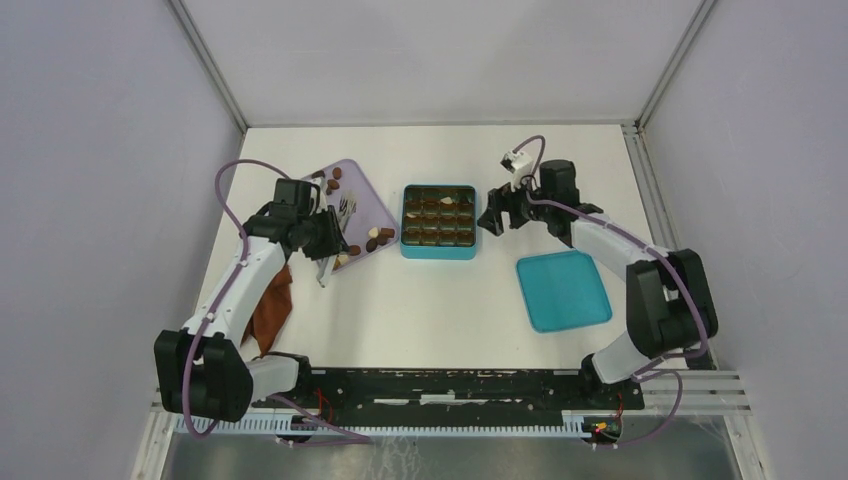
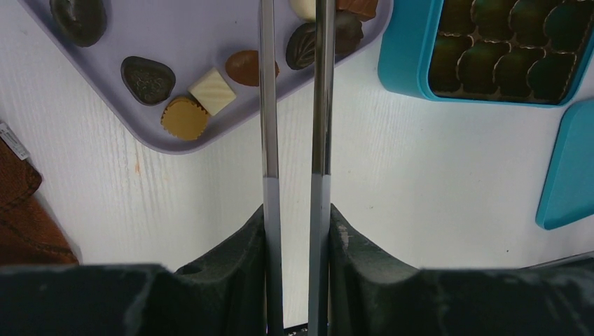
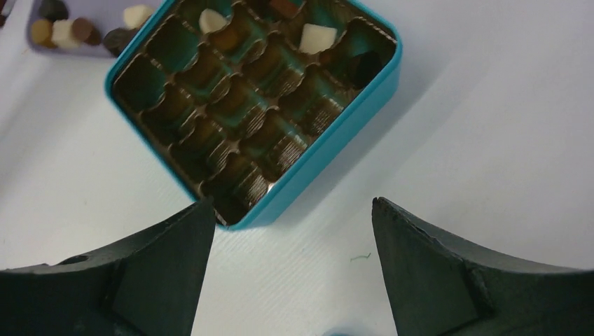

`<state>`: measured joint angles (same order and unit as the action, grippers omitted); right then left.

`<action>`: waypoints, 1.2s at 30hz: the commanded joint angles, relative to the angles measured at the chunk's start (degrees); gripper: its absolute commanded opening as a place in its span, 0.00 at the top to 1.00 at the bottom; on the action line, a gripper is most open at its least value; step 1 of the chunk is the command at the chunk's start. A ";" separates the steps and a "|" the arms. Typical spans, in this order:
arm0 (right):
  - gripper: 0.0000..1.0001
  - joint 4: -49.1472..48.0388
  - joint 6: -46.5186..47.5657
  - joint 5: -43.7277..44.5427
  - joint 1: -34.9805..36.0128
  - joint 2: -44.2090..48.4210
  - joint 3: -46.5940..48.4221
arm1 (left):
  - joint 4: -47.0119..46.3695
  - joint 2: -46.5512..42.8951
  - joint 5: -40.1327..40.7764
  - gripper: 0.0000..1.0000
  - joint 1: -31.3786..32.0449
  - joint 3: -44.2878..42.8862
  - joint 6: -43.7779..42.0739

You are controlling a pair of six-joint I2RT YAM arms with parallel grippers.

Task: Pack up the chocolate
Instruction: Pick up the fake chocolate from the plate, then pick up the packing box from the center of the board.

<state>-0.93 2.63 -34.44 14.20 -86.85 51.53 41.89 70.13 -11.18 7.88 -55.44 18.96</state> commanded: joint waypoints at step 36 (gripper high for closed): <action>0.95 7.93 -23.32 36.83 9.72 -26.15 27.62 | -9.43 -10.96 -10.00 0.98 -0.93 5.46 3.99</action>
<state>7.66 -21.17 -2.98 23.29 -113.32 76.82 37.23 62.35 -15.77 7.18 -50.02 20.08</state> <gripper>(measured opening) 0.098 0.361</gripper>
